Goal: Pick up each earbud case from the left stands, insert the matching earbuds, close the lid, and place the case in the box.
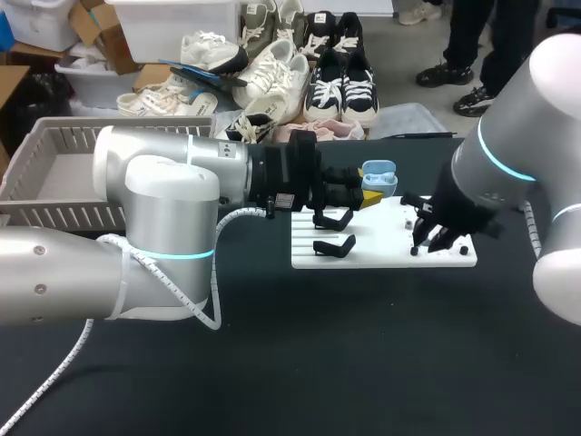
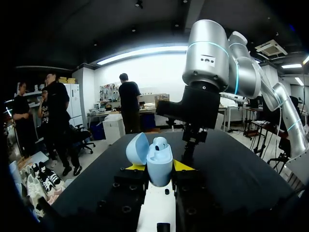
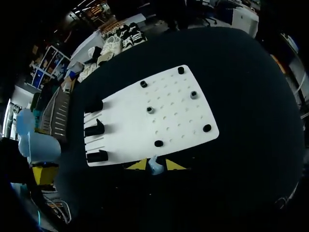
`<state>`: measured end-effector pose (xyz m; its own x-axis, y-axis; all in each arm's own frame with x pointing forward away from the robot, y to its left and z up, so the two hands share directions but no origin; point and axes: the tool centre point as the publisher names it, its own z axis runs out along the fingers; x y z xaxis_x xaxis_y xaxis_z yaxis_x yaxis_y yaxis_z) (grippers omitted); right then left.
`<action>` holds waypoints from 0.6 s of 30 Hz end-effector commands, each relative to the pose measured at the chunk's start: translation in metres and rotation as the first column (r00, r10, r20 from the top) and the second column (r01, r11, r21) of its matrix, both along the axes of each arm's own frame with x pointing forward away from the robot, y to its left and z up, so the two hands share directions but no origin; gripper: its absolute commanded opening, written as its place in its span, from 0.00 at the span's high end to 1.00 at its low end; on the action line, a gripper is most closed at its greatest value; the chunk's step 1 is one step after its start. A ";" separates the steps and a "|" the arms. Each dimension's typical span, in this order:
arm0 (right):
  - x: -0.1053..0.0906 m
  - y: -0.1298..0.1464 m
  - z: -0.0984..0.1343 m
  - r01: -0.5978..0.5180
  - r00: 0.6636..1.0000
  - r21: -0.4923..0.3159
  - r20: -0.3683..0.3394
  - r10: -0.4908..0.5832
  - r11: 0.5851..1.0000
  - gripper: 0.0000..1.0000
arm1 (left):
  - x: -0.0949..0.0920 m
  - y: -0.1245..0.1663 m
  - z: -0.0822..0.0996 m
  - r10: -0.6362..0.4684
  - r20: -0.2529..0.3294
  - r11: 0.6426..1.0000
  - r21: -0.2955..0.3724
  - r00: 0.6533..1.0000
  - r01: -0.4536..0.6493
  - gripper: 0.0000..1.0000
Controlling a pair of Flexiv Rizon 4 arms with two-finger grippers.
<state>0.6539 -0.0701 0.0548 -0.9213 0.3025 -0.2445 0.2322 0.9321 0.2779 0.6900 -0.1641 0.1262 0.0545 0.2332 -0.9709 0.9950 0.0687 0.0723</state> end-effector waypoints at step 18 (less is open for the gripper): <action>-0.072 0.006 0.057 -0.553 0.829 -0.187 -0.027 0.558 0.812 1.00 | -0.001 0.000 0.000 0.004 0.002 1.000 -0.002 1.000 -0.004 1.00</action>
